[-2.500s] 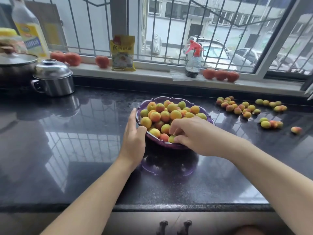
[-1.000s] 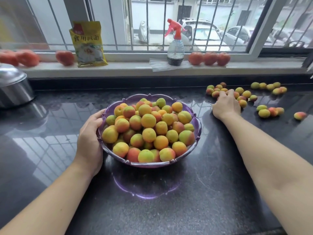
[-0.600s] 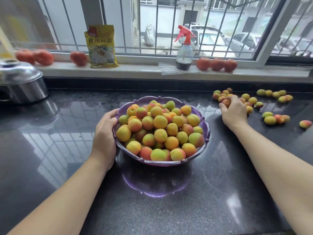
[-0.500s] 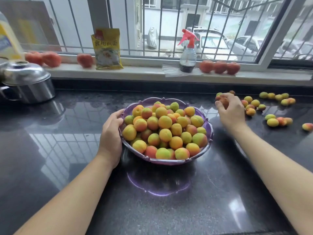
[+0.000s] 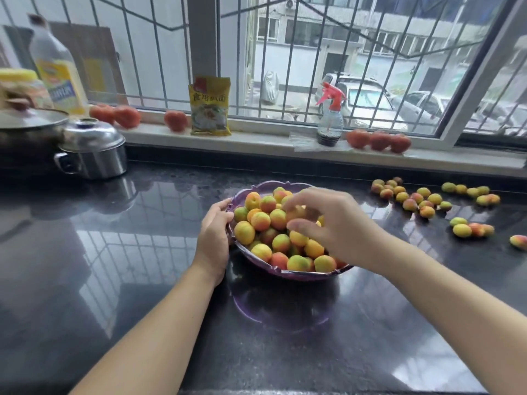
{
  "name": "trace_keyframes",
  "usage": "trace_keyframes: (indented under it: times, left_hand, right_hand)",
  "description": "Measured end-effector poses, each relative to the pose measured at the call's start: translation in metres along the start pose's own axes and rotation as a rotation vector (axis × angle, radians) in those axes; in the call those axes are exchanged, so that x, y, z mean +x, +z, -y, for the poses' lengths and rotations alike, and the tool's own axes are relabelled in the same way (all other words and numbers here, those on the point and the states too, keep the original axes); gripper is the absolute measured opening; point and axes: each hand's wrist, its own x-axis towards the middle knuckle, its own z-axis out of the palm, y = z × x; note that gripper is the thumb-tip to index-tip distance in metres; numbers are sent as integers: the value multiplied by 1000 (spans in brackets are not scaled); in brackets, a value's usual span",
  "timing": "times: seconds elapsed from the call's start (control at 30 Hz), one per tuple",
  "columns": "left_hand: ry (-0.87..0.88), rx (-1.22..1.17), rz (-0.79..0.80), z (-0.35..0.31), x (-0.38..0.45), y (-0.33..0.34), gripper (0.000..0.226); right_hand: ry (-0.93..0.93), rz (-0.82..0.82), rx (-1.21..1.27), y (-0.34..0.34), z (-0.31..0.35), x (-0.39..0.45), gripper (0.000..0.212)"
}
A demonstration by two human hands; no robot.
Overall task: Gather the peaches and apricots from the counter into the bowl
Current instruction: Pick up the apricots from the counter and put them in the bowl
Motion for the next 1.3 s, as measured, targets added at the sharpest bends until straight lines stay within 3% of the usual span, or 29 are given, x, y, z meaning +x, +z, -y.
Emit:
trace_keyframes:
  times: [0.37, 0.7, 0.8, 0.93, 1.0, 1.17, 1.3]
  left_hand:
    - [-7, 30, -21, -2, 2, 1, 49]
    - [31, 122, -40, -1, 0, 3, 49]
    - [59, 145, -44, -3, -4, 5, 52]
    - [98, 150, -61, -1, -5, 9, 51]
    - [120, 150, -77, 1, -3, 10, 48]
    - [140, 191, -104, 4, 4, 18, 37]
    - [206, 276, -115, 11, 8, 31, 27]
  right_hand:
    - [-328, 93, -386, 28, 8, 0, 30]
    - [-372, 77, -438, 37, 9, 9, 18]
    - [-380, -46, -285, 31, 0, 7, 19]
    - [-104, -558, -139, 5, -47, -1, 17]
    - [140, -638, -178, -3, -94, -6, 19]
    - [692, -335, -366, 8, -211, -22, 27]
    - [832, -251, -509, 10, -243, -12, 37]
